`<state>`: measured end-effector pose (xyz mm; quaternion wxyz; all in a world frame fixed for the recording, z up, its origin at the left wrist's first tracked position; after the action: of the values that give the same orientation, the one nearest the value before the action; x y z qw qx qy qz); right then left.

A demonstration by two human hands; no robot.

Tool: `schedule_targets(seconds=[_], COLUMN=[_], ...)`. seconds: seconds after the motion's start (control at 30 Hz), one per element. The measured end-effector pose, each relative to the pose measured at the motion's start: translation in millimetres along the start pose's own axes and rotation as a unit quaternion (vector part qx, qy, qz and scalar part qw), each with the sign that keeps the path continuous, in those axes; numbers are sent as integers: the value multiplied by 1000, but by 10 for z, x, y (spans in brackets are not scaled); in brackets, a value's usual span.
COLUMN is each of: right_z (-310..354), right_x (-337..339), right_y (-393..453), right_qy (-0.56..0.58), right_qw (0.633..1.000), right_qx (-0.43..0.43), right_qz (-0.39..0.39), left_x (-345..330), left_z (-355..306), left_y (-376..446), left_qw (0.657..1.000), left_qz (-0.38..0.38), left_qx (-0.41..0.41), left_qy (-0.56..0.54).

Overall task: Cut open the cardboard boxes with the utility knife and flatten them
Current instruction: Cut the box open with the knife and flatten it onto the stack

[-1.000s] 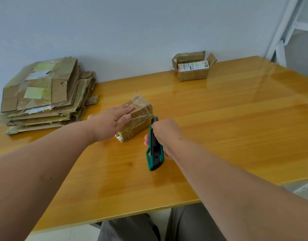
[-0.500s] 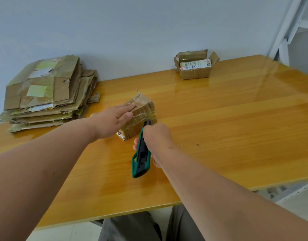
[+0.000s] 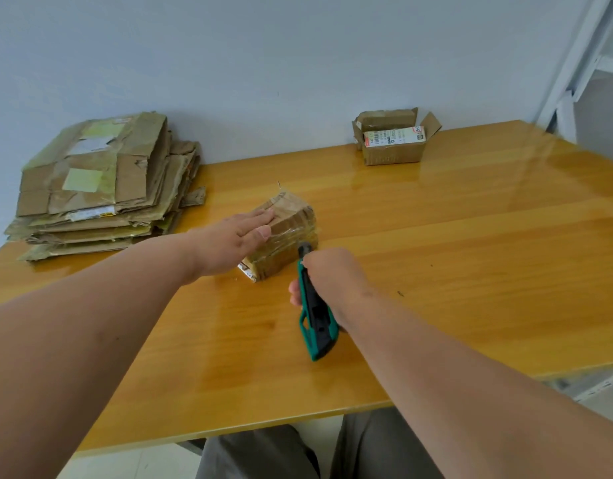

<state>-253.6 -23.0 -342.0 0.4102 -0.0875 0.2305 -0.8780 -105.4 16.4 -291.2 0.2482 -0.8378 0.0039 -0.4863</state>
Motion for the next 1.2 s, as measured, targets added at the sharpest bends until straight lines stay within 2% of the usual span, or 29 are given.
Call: schedule_targets(seconds=[0.1,0.3,0.57,0.73,0.83,1.0,1.1,1.13,1.2], right_z=[52,38,-42,-13,-38,68,-1,-6,72], right_x=[152,27,-468,-429,-427,-402,-433,-410,-227], right_y=[12,51,70,84,21,-25,-73,-60,-5], right_qy=[5,22,43,-76,-98,-163,-229,-253,-268], right_qw=[1000,999,994,990,982,973,953,949,956], right_qx=[10,4,-39,-34,-66,-25,-32,-25,4], right_qz=[-28,-25,93,113,149,162,195,186,121], left_x=[-5,-4,-2,18,25,23,74,97,135], left_z=[-1,-5,13,0,-8,-7,9,4,-26], left_y=[5,-4,15,16,15,51,48,41,29], left_qw=[1000,1000,1000,1000,999,997,992,989,988], left_qz=[7,-1,-11,-13,-12,-17,-37,-46,-49], left_qx=[-1,-4,-5,10,20,27,58,74,89], left_qy=[-2,-6,-20,20,46,75,102,120,120])
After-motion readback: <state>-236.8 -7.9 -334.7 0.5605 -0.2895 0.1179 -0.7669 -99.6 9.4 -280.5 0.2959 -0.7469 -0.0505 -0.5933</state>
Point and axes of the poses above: each hand's wrist, its own y-axis towards the middle knuckle, its own x-axis out of the back of the hand, z = x × y, the point moved 10 cm from there along y, towards the middle knuckle, and after that the axes turned 13 degrees about z, right-handed, at the moved point
